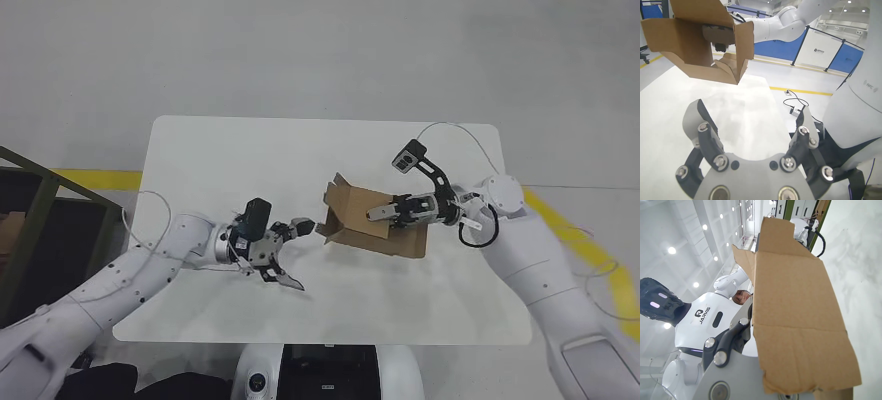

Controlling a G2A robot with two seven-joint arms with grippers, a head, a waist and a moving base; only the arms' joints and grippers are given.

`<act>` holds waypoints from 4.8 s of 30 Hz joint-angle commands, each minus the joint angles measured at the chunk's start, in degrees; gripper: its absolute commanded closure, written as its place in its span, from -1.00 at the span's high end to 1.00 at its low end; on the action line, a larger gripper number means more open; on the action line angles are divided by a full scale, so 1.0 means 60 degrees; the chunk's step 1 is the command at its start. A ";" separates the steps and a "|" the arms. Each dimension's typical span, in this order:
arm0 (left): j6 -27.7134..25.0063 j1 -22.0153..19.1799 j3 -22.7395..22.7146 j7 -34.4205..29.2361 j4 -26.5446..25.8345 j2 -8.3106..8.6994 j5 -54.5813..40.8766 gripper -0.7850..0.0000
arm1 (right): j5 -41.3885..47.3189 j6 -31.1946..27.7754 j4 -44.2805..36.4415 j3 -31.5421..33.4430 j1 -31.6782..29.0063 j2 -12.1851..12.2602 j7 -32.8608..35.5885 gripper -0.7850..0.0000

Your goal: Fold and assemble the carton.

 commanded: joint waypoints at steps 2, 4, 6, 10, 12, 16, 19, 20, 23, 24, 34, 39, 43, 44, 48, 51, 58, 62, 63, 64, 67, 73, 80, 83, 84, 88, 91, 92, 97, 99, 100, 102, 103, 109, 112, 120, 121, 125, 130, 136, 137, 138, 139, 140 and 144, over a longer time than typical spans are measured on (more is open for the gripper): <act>0.0000 -0.0457 0.0569 0.0221 -0.0029 0.0061 -0.0194 1.00 | -0.0093 0.0038 -0.0082 -0.0017 -0.0055 -0.0037 0.0038 -1.00; 0.0000 -0.0715 0.0855 0.0364 -0.0035 0.0085 -0.0290 1.00 | -0.0169 0.0038 -0.0104 -0.0059 -0.0073 -0.0065 0.0038 -1.00; 0.0000 -0.0948 0.1116 0.0486 -0.0026 0.0101 -0.0355 1.00 | -0.0217 0.0038 -0.0120 -0.0096 -0.0082 -0.0095 0.0038 -1.00; 0.0000 -0.1381 0.1632 0.0633 -0.0038 0.0123 -0.0398 1.00 | -0.0290 0.0038 -0.0164 -0.0153 -0.0087 -0.0150 0.0038 -1.00; 0.0000 -0.1603 0.1882 0.0689 -0.0045 0.0134 -0.0337 1.00 | -0.0291 0.0038 -0.0182 -0.0178 -0.0088 -0.0175 0.0038 -1.00; 0.0000 -0.2029 0.2276 0.0855 0.0052 0.0162 -0.0167 1.00 | -0.0296 0.0038 -0.0167 -0.0195 -0.0080 -0.0209 0.0038 -1.00; 0.0000 -0.2353 0.2453 0.1045 0.0311 0.0193 -0.0208 1.00 | -0.0307 0.0038 -0.0141 -0.0193 -0.0071 -0.0224 0.0038 -1.00; 0.0000 -0.2457 0.2497 0.1097 0.0408 0.0212 -0.0196 1.00 | -0.0309 0.0038 -0.0137 -0.0189 -0.0070 -0.0227 0.0038 -1.00; 0.0000 -0.2705 0.2649 0.1284 0.0630 0.0284 -0.0174 1.00 | -0.0317 0.0038 -0.0146 -0.0158 -0.0076 -0.0229 0.0038 -1.00; 0.0000 -0.2772 0.2694 0.1357 0.0660 0.0308 -0.0149 1.00 | -0.0326 0.0038 -0.0150 -0.0150 -0.0082 -0.0230 0.0038 -1.00; 0.0000 -0.3018 0.3018 0.1443 0.0303 0.0472 -0.0190 1.00 | -0.0343 0.0038 -0.0231 -0.0156 -0.0116 -0.0303 0.0038 -1.00; 0.0000 -0.3066 0.3233 0.1443 0.0133 0.0457 -0.0271 1.00 | -0.0350 0.0038 -0.0282 -0.0139 -0.0142 -0.0316 0.0038 -1.00; 0.0000 -0.3099 0.3354 0.1443 -0.0029 0.0394 -0.0281 1.00 | -0.0324 0.0038 -0.0391 -0.0144 -0.0194 -0.0333 0.0038 -1.00; 0.0000 -0.3093 0.3354 0.1443 -0.0042 0.0373 -0.0294 1.00 | -0.0334 0.0038 -0.0408 -0.0155 -0.0200 -0.0339 0.0038 -1.00; 0.0000 -0.3096 0.3354 0.1443 -0.0030 0.0298 -0.0378 1.00 | -0.0388 0.0038 -0.0462 -0.0221 -0.0197 -0.0367 0.0038 -1.00; 0.0000 -0.3128 0.3354 0.1443 -0.0032 0.0245 -0.0469 1.00 | -0.0412 0.0038 -0.0471 -0.0267 -0.0186 -0.0386 0.0038 -1.00; 0.0000 -0.3184 0.3353 0.1443 -0.0041 0.0137 -0.0769 1.00 | -0.0437 0.0038 -0.0462 -0.0381 -0.0150 -0.0426 0.0038 -1.00; 0.0000 -0.3203 0.3329 0.1443 -0.0017 0.0111 -0.0942 1.00 | -0.0421 0.0038 -0.0453 -0.0404 -0.0141 -0.0439 0.0038 -1.00; 0.0000 -0.3194 0.3320 0.1443 -0.0021 0.0108 -0.0978 1.00 | -0.0403 0.0038 -0.0443 -0.0396 -0.0143 -0.0441 0.0038 -1.00; 0.0000 -0.3187 0.3308 0.1443 -0.0020 0.0107 -0.1006 1.00 | -0.0404 0.0038 -0.0443 -0.0394 -0.0145 -0.0444 0.0038 -1.00; 0.0000 -0.3149 0.3275 0.1443 -0.0019 0.0110 -0.1074 1.00 | -0.0431 0.0038 -0.0464 -0.0383 -0.0151 -0.0449 0.0038 -1.00; 0.0000 -0.3143 0.3306 0.1443 0.0047 0.0147 -0.1260 0.99 | -0.0428 0.0038 -0.0482 -0.0361 -0.0180 -0.0453 0.0038 -1.00; 0.0000 -0.3509 0.3354 0.1444 0.0774 0.0137 -0.1815 0.14 | -0.0419 0.0038 -0.0519 -0.0370 -0.0194 -0.0456 0.0038 -1.00; 0.0000 -0.3565 0.3354 0.1444 0.0990 0.0062 -0.1872 -0.07 | -0.0402 0.0038 -0.0515 -0.0381 -0.0191 -0.0455 0.0038 -1.00; 0.0000 -0.3567 0.3354 0.1444 0.1042 0.0028 -0.1866 -0.06 | -0.0392 0.0038 -0.0515 -0.0385 -0.0191 -0.0454 0.0038 -1.00; 0.0000 -0.3544 0.3354 0.1445 0.1175 -0.0125 -0.1846 0.12 | -0.0352 0.0038 -0.0466 -0.0346 -0.0183 -0.0451 0.0038 -1.00; 0.0000 -0.3526 0.3354 0.1445 0.1294 -0.0241 -0.1896 1.00 | -0.0328 0.0038 -0.0382 -0.0255 -0.0182 -0.0448 0.0038 -1.00; 0.0000 -0.3517 0.3354 0.1445 0.1331 -0.0276 -0.1953 1.00 | -0.0318 0.0037 -0.0351 -0.0210 -0.0184 -0.0446 0.0037 -1.00; 0.0000 -0.3415 0.3261 0.1446 0.1646 -0.0316 -0.2321 1.00 | -0.0328 -0.0093 -0.0143 0.0093 -0.0224 -0.0418 -0.0094 -1.00; 0.0000 -0.3299 0.3118 0.1446 0.1700 -0.0254 -0.2425 1.00 | -0.0338 -0.0191 -0.0076 0.0243 -0.0250 -0.0398 -0.0192 -1.00; 0.0000 -0.3211 0.3040 0.1446 0.1690 -0.0209 -0.2434 1.00 | -0.0313 -0.0242 -0.0066 0.0323 -0.0277 -0.0389 -0.0243 -1.00; 0.0000 -0.2988 0.2852 0.1446 0.1590 -0.0099 -0.2447 1.00 | -0.0222 -0.0314 -0.0066 0.0473 -0.0353 -0.0373 -0.0315 -1.00; 0.0000 -0.2849 0.2761 0.1446 0.1503 -0.0038 -0.2409 1.00 | -0.0179 -0.0362 -0.0066 0.0547 -0.0395 -0.0367 -0.0363 -1.00; 0.0268 -0.1612 0.2259 0.1713 0.0058 0.0376 -0.1222 1.00 | -0.0245 -0.0627 -0.0180 0.0730 -0.0575 -0.0376 -0.0628 -1.00; 0.0353 -0.1374 0.1875 0.1799 -0.0117 0.0573 -0.0923 1.00 | -0.0291 -0.0727 -0.0237 0.0761 -0.0622 -0.0393 -0.0729 -1.00; 0.0644 -0.0518 0.0993 0.2089 -0.0631 0.0951 -0.1020 1.00 | -0.0414 -0.0858 -0.0182 0.0907 -0.0690 -0.0398 -0.0860 -1.00; 0.0715 -0.0425 0.0869 0.2159 -0.0635 0.0999 -0.0946 1.00 | -0.0438 -0.0878 -0.0175 0.0942 -0.0693 -0.0393 -0.0880 -1.00; 0.1204 -0.0008 0.0494 0.2647 -0.0674 0.1164 0.0064 1.00 | -0.0539 -0.1030 -0.0177 0.1088 -0.0729 -0.0371 -0.1032 -1.00; 0.1332 0.0144 0.0416 0.2769 -0.0729 0.1196 0.0249 1.00 | -0.0539 -0.1030 -0.0177 0.1088 -0.0729 -0.0371 -0.1032 -1.00; 0.1506 0.0225 0.0381 0.2494 -0.0759 0.1170 0.0056 1.00 | -0.0753 -0.0846 -0.0470 0.1117 -0.0920 -0.0354 -0.1479 -1.00; 0.1672 0.0257 0.0319 0.2266 -0.0785 0.1149 -0.0109 1.00 | -0.0841 -0.0815 -0.0598 0.1163 -0.1013 -0.0336 -0.1598 -1.00; 0.1890 0.0308 0.0255 0.2061 -0.0826 0.1130 -0.0262 1.00 | -0.0938 -0.0803 -0.0732 0.1204 -0.1114 -0.0318 -0.1680 -1.00; 0.2042 0.0369 0.0204 0.1872 -0.0896 0.1116 -0.0383 1.00 | -0.1100 -0.0808 -0.0874 0.1235 -0.1209 -0.0296 -0.1738 -1.00; 0.2151 0.0434 0.0149 0.1734 -0.0951 0.1106 -0.0527 1.00 | -0.1251 -0.0819 -0.1014 0.1269 -0.1311 -0.0276 -0.1820 -1.00; 0.0843 -0.0440 -0.0557 0.1237 0.0149 0.1033 -0.1427 1.00 | -0.1713 -0.0821 -0.1652 0.1351 -0.1721 -0.0211 -0.2044 -1.00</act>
